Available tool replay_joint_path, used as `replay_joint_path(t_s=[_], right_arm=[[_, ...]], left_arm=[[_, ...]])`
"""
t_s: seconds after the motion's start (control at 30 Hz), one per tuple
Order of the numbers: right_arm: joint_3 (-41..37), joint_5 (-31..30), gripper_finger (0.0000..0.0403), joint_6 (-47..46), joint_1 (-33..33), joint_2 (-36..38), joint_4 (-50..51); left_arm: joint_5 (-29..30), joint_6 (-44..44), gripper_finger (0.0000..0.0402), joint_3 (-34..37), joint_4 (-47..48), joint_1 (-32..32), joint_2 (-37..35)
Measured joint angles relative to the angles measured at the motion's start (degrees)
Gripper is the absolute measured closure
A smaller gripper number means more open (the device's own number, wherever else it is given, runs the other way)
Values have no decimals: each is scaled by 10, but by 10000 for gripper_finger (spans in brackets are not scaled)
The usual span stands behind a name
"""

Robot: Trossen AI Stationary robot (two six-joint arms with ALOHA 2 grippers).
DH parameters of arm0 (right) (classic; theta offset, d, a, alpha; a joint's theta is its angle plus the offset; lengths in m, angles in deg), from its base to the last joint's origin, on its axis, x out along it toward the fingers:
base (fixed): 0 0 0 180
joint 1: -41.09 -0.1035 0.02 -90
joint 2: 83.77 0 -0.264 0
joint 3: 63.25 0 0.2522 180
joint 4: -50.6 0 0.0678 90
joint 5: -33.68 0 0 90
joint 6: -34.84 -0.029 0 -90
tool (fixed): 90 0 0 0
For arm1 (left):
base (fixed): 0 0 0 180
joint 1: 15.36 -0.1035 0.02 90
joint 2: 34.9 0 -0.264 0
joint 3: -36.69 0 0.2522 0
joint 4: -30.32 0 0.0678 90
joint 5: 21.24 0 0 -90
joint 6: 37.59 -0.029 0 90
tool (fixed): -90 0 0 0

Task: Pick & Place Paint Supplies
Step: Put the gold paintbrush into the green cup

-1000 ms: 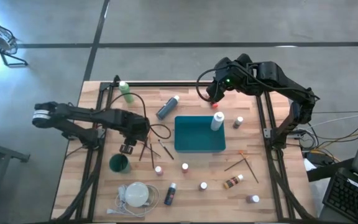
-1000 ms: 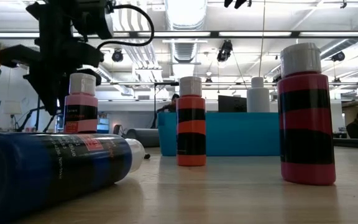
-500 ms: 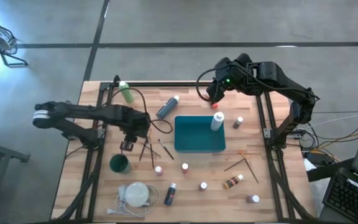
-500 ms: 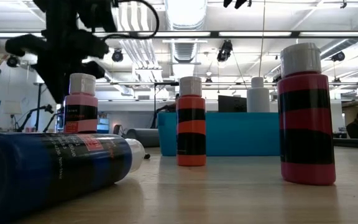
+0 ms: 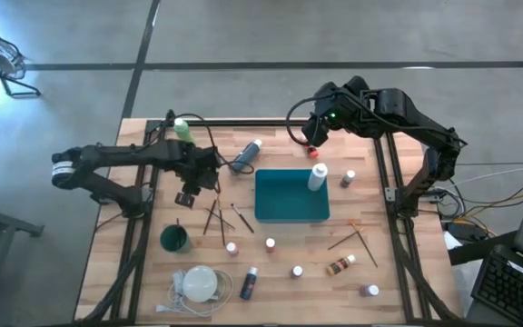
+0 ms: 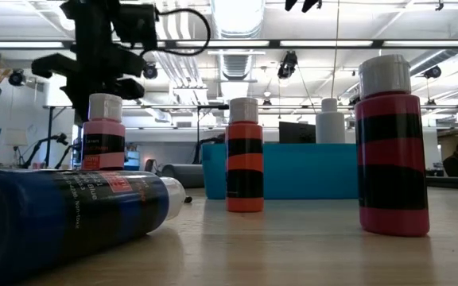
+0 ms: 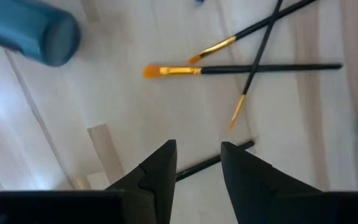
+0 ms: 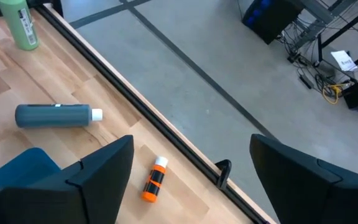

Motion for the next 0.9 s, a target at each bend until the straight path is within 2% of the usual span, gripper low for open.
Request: replay_joint_path(t_s=[0.5, 0.9], right_arm=[[0, 0, 41, 2, 0, 0, 0], [0, -1, 70, 6, 6, 0, 9]], left_arm=[[-45, -70, 271, 10, -20, -9, 92], [-75, -69, 271, 62, -59, 6, 84]])
